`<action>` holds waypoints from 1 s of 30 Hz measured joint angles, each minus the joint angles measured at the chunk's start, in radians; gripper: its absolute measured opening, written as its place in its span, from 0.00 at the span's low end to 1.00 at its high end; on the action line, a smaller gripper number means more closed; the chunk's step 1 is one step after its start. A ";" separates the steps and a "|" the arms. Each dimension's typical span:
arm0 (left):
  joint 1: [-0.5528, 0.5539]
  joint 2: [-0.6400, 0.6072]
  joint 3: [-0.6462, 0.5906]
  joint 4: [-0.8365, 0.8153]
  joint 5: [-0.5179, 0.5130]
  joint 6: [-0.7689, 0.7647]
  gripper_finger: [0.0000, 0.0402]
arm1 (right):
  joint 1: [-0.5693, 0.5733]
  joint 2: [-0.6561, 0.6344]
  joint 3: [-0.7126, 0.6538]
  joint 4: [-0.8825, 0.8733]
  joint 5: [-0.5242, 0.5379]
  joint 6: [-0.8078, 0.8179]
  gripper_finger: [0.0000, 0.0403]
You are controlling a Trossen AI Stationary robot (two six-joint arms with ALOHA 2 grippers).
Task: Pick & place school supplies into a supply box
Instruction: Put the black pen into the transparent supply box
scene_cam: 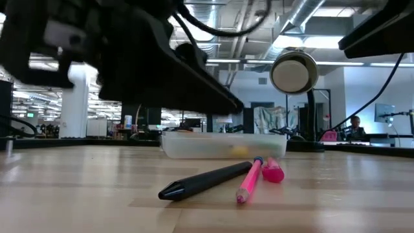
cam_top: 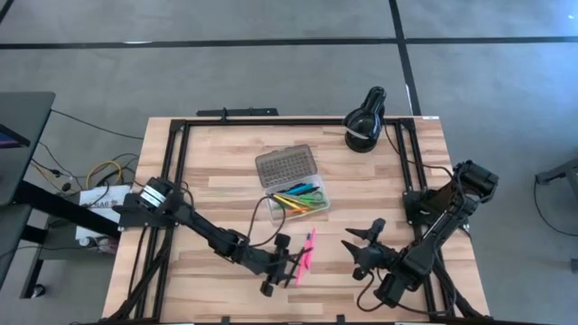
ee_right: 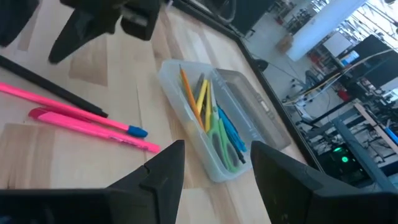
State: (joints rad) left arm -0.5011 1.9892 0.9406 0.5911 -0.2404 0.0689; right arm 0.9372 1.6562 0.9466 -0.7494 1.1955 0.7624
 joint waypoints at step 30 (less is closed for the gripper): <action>0.035 0.060 0.074 -0.121 0.109 -0.001 0.44 | -0.003 0.000 0.000 0.003 -0.005 0.000 0.44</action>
State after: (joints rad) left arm -0.4659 2.0491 1.0149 0.4700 -0.1318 0.0681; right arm 0.9344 1.6562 0.9466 -0.7464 1.1908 0.7620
